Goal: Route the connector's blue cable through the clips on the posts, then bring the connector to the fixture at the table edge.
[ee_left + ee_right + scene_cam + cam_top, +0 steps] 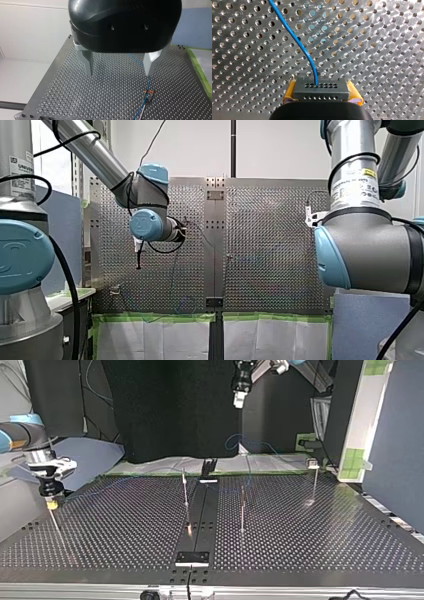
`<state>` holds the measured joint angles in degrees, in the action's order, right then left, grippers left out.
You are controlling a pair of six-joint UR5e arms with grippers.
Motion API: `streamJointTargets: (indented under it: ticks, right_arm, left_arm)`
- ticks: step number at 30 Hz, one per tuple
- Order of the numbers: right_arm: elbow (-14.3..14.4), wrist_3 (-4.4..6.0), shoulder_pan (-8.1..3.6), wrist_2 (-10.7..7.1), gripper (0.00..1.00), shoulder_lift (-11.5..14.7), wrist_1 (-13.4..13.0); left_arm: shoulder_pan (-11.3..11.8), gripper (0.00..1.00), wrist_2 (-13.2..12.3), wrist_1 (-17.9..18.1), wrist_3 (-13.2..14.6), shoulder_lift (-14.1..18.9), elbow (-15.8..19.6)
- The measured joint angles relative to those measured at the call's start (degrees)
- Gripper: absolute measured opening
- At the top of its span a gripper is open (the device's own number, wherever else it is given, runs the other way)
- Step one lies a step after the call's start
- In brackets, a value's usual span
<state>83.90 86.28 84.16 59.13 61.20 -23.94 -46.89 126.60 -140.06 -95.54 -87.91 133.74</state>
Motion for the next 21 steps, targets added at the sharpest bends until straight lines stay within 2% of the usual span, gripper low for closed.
streamJointTargets:
  ticks: [10, 11, 12, 14, 15, 16, 17, 19, 20, 21]
  right_arm:
    - [-0.21, 0.21, 0.08, 0.21, 0.00, -0.08, 0.94]
    - [-0.31, 0.21, 0.10, 0.20, 0.15, -0.15, 1.66]
    - [-0.32, 0.20, 0.11, 0.18, 0.15, -0.15, 1.89]
    - [-0.24, 0.20, 0.11, 0.20, 0.36, -0.12, 2.04]
    - [-0.19, 0.20, 0.09, 0.21, 0.36, -0.07, 2.04]
    - [-0.09, 0.20, 0.08, 0.19, 0.48, -0.01, 2.04]
    - [-0.06, 0.20, 0.07, 0.18, 0.55, 0.01, 2.05]
    - [-0.08, 0.20, 0.06, 0.20, 0.55, 0.01, 2.05]
    - [-0.08, 0.20, 0.06, 0.20, 0.72, 0.01, 2.05]
    - [-0.07, 0.20, 0.06, 0.20, 0.72, 0.01, 2.05]
  left_arm:
    - [-0.14, 1.00, 0.08, -0.05, -0.34, -0.01, 0.02]
    - [-0.16, 1.00, 0.08, -0.05, -0.34, -0.02, 0.03]
    - [-0.19, 1.00, 0.09, -0.05, -0.34, -0.02, 0.02]
    - [-0.24, 1.00, 0.13, -0.05, -0.34, -0.01, 0.02]
    - [-0.24, 1.00, 0.14, -0.05, -0.34, -0.02, 0.02]
    - [-0.24, 1.00, 0.15, -0.05, -0.34, -0.03, 0.03]
    - [-0.26, 1.00, 0.16, -0.05, -0.34, -0.03, 0.04]
    - [-0.28, 1.00, 0.17, -0.05, -0.34, -0.03, 0.04]
    - [-0.29, 1.00, 0.17, -0.05, -0.34, -0.04, 0.04]
    - [-0.29, 1.00, 0.17, -0.05, -0.34, -0.06, 0.04]
